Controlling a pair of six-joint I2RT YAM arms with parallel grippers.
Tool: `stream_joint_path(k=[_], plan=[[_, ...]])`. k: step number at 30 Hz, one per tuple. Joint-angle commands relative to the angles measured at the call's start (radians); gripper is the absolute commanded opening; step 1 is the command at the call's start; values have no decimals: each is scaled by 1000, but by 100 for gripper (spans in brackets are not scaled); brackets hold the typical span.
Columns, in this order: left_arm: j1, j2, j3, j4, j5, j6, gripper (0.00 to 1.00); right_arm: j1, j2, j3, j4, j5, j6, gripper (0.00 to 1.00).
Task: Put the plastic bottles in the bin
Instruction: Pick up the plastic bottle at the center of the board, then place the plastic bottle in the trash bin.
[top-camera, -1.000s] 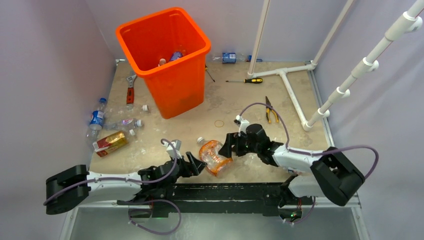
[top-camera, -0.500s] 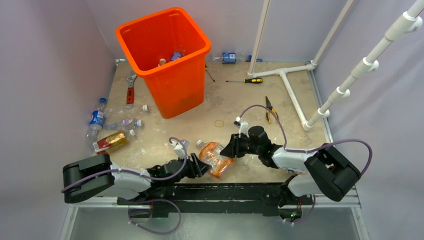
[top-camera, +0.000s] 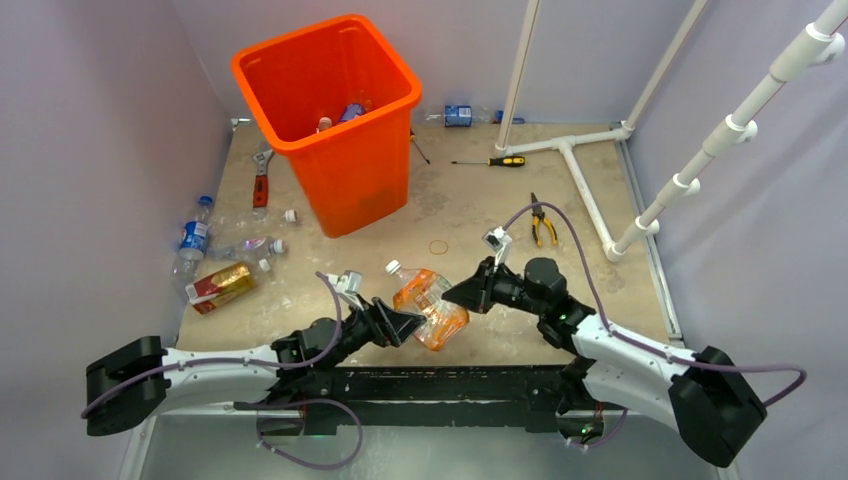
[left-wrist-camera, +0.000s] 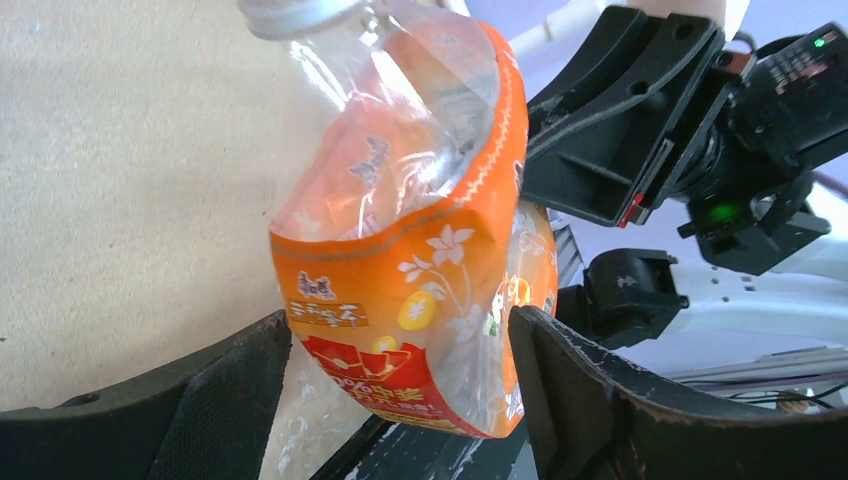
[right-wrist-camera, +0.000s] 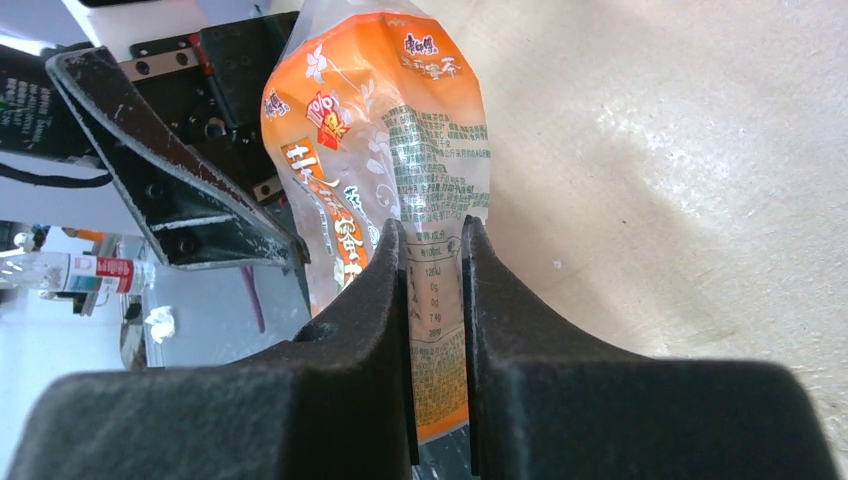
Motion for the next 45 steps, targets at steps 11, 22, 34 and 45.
stream_joint_path(k=[11, 22, 34, 45], plan=[[2, 75, 62, 250, 115, 133, 69, 4, -171, -49, 152, -46, 75, 0], [2, 27, 191, 180, 151, 226, 18, 5, -307, -21, 28, -88, 52, 39], [2, -134, 670, -455, -11, 548, 0, 4, -664, 128, -336, 77, -6, 99], [3, 239, 1419, -684, -543, 1090, 0, 5, -878, 21, -321, 148, 40, 99]])
